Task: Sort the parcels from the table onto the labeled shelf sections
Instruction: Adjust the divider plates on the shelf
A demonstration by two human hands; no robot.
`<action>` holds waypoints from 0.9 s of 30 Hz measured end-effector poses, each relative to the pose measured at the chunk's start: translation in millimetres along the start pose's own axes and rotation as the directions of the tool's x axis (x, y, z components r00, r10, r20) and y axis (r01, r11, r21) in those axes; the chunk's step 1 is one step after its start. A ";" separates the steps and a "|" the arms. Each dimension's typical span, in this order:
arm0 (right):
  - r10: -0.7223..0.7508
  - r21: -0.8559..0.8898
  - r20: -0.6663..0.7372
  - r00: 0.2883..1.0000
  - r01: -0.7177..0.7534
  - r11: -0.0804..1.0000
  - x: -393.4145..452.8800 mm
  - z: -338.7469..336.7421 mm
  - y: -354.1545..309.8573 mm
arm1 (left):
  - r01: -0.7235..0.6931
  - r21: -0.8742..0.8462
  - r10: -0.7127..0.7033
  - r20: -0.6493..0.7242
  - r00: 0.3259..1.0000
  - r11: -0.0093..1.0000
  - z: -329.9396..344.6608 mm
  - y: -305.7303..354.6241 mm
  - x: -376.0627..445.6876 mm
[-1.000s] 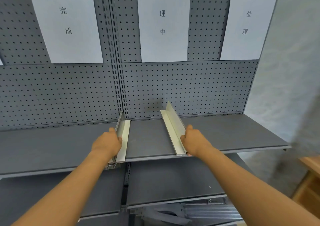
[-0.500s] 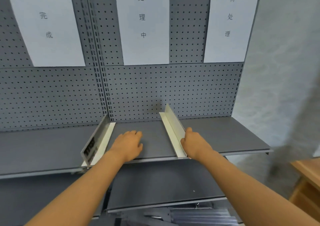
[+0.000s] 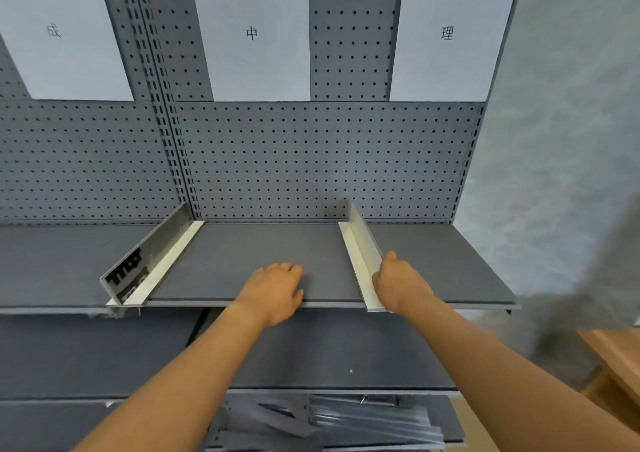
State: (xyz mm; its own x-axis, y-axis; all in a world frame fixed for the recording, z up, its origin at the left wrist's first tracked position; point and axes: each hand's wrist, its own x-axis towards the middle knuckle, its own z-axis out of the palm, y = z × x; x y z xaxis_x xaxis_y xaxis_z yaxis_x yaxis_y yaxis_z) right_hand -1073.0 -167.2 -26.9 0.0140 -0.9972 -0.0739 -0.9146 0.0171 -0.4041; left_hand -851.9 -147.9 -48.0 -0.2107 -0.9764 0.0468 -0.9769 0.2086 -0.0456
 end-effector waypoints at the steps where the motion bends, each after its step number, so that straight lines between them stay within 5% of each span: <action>1: -0.001 -0.003 -0.002 1.000 0.001 1.000 2.8 1.0 1.3 | 0.005 -0.004 -0.005 0.002 1.000 1.000 0.9 1.2 0.9; 13: 0.049 -0.025 -0.008 0.999 -0.050 0.998 19.1 14.6 -2.3 | -0.031 0.011 0.031 0.010 0.999 0.999 4.2 -16.4 17.6; 27: 0.051 -0.135 0.088 0.995 -0.039 0.990 24.6 10.6 -16.3 | -0.100 0.227 0.140 -0.167 0.976 0.969 -10.3 -22.5 24.3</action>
State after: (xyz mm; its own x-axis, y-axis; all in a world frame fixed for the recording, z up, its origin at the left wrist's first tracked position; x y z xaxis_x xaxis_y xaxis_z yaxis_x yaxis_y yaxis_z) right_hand -1053.5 -191.2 -31.8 0.0028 -0.9846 -0.1746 -0.9606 0.0459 -0.2741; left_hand -835.5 -175.8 -35.6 -0.3486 -0.9143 0.2061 -0.9172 0.2875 -0.2757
